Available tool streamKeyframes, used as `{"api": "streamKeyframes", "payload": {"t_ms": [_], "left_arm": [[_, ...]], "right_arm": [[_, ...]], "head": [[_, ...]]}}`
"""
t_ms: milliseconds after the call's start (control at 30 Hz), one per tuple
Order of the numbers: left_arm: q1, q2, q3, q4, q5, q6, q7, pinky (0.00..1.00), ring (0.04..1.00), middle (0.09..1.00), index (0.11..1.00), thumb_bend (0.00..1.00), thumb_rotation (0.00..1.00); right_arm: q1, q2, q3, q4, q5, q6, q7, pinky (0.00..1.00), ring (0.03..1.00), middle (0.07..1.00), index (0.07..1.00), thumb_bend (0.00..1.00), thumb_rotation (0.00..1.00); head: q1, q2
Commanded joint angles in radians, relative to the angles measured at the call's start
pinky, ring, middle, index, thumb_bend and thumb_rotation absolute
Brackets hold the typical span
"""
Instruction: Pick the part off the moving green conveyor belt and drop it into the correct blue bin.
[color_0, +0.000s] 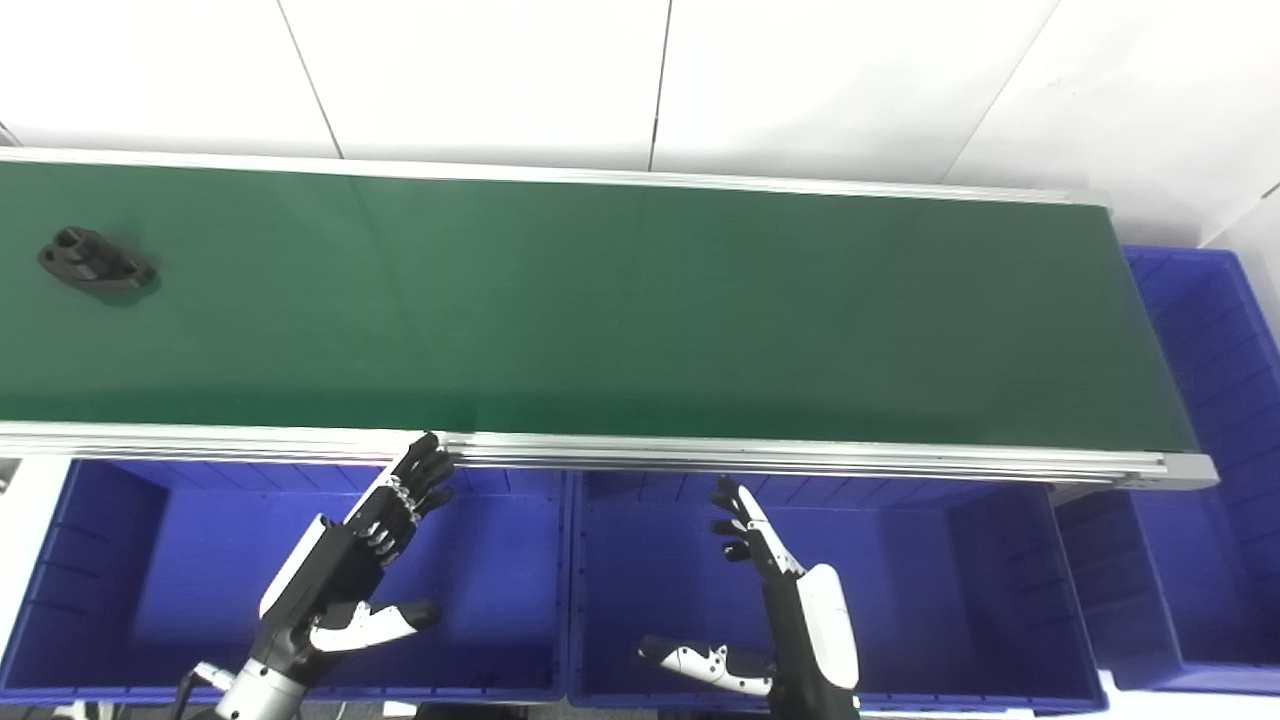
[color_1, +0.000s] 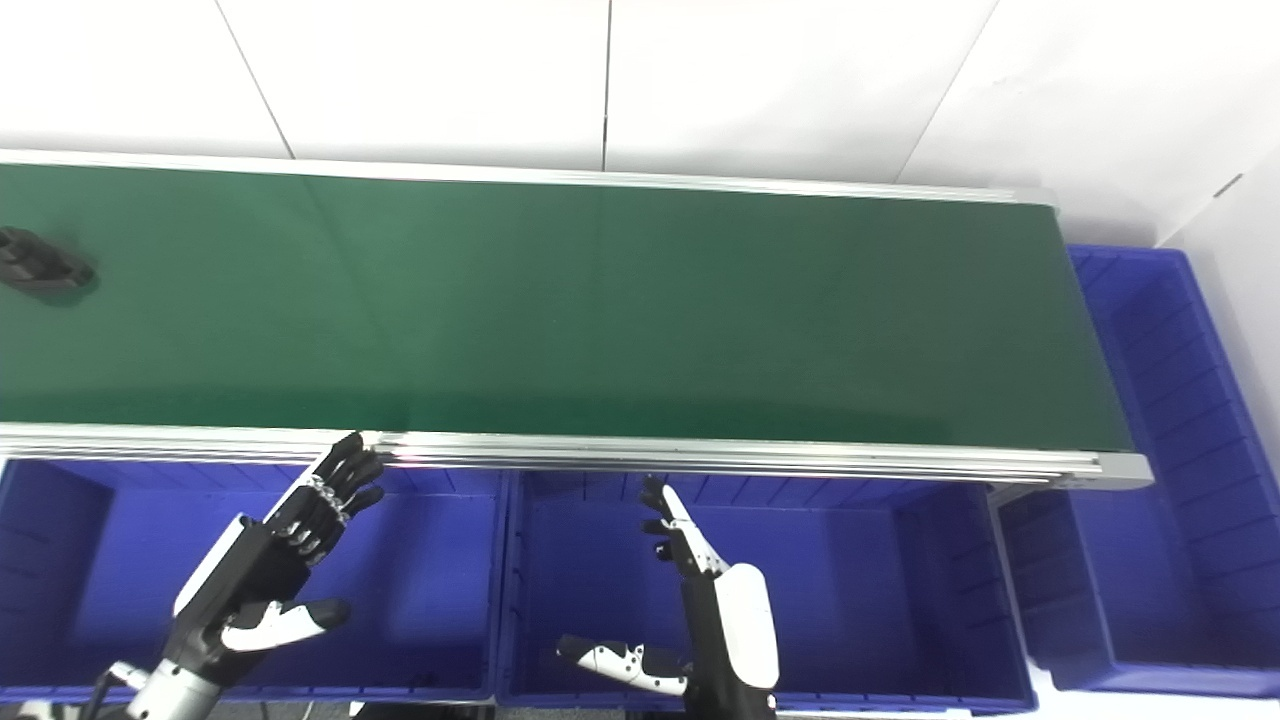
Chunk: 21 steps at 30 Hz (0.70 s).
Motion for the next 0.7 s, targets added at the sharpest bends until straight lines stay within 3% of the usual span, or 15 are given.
{"api": "streamKeyframes", "payload": {"t_ms": [0, 233, 400, 500, 667], "left_arm": [[0.003, -0.004, -0.001, -0.013, -0.002, -0.034, -0.003, 0.94, 0.974, 0.977, 0.963, 0.73, 0.37], [0.011, -0.013, -0.012, -0.024, 0.008, -0.034, 0.014, 0.94, 0.968, 0.968, 0.944, 0.73, 0.38], [0.024, -0.05, 0.014, -0.04, -0.013, -0.034, -0.032, 0.91, 0.91, 0.947, 0.913, 0.71, 0.32], [0.002, -0.071, 0.062, -0.013, -0.034, -0.034, -0.114, 0.87, 0.892, 0.941, 0.906, 0.7, 0.31], [-0.039, -0.142, 0.203, 0.007, -0.056, -0.034, -0.239, 0.83, 0.881, 0.922, 0.916, 0.71, 0.35]], "right_arm": [[0.005, 0.039, 0.041, -0.007, 0.003, -0.032, -0.026, 0.67, 0.781, 0.865, 0.928, 0.89, 0.4], [0.012, 0.026, 0.037, -0.018, 0.01, -0.032, -0.017, 0.66, 0.773, 0.862, 0.929, 0.89, 0.41], [0.015, 0.001, 0.046, -0.021, 0.018, -0.032, -0.036, 0.67, 0.783, 0.871, 0.935, 0.89, 0.45], [0.01, -0.021, 0.065, -0.019, 0.039, -0.032, -0.052, 0.66, 0.787, 0.879, 0.943, 0.88, 0.43], [-0.007, -0.05, 0.098, -0.009, 0.055, -0.032, -0.091, 0.67, 0.802, 0.889, 0.958, 0.89, 0.4]], "head": [[0.001, 0.001], [0.03, 0.015], [0.164, 0.024], [0.249, 0.009], [0.306, -0.003]]}}
